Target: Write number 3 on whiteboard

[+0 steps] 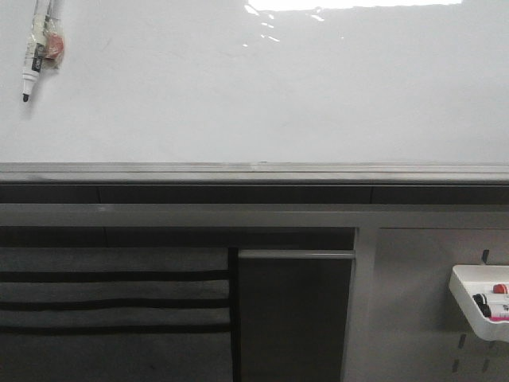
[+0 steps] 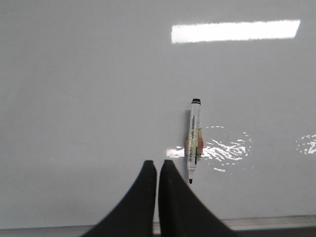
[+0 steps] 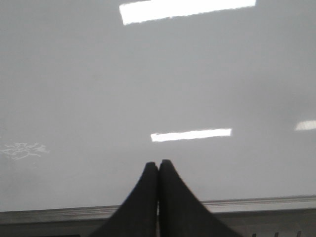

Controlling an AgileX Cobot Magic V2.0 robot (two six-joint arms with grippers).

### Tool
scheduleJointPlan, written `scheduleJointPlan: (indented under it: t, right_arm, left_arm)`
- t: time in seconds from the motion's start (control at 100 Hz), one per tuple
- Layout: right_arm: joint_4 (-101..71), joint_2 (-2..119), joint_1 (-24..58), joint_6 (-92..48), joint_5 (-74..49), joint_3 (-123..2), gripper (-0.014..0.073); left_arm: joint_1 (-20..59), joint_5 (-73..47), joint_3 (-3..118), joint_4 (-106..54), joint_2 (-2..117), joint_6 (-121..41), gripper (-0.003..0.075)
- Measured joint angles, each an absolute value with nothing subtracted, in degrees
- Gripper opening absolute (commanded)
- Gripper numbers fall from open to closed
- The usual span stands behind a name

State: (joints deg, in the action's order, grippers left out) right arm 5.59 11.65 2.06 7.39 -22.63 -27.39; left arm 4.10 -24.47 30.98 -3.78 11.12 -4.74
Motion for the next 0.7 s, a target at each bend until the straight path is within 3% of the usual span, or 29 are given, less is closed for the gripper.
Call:
scheduleJointPlan:
  t: [0.25, 0.7]
  right_arm:
    - [5.56, 21.92, 4.37, 6.54, -25.52, -34.2, -0.0068]
    - [5.46, 24.12, 4.37, 6.5, -25.61, -34.33, -0.0068]
  left_arm:
    - [4.1, -27.67, 37.03, -3.78, 19.68, -7.17, -0.0018]
    - [4.1, -27.9, 37.03, -3.78, 20.78, -7.17, -0.0018]
